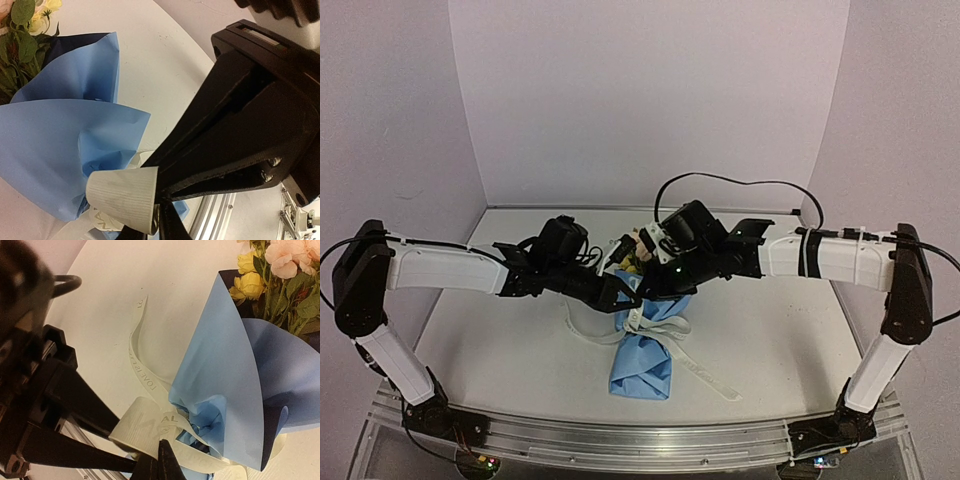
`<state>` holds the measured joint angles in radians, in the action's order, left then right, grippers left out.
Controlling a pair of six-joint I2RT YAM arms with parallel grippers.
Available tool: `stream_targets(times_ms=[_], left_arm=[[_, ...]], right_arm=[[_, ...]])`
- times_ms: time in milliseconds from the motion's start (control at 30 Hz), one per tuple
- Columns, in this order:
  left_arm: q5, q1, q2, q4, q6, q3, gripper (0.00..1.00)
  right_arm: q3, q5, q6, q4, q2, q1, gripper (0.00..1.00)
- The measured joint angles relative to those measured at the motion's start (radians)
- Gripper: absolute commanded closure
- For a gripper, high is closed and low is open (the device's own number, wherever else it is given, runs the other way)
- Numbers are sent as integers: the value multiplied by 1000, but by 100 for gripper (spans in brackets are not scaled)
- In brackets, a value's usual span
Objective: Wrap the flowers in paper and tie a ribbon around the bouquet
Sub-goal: Cross the half-tied ribbon over the folded bouquet.
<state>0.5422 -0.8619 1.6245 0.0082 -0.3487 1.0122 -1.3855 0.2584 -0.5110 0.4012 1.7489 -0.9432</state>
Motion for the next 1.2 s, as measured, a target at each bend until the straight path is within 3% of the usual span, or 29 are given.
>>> stream_targets(times_ms=[67,200,300,533,700,1000,1200], left_arm=[[5,0,0,1,2,0,100],[5,0,-2,21,-3,-22,100],[-9,0,-7,42,-18,-57,100],[-49,1,-49,88,-68,-116,100],[-48,1,-67,128,-88,-119,100],[-43,1,-68,133,-100,-119,100],[-44,2,-68,133,-102,-119,100]], right_arm=[[0,-2,-7,-2,0,-1,86],[0,-18,-21,0,0,0,49],[23,-30,-25,-13,-15,-5,37],[242,-71,-35,-51,-180,-16,33],[368,-83,-22,-92,-230,-29,39],[323,-92,55,-136,-61,-73,42],[277,-114,75,-153,-5,-74,53]])
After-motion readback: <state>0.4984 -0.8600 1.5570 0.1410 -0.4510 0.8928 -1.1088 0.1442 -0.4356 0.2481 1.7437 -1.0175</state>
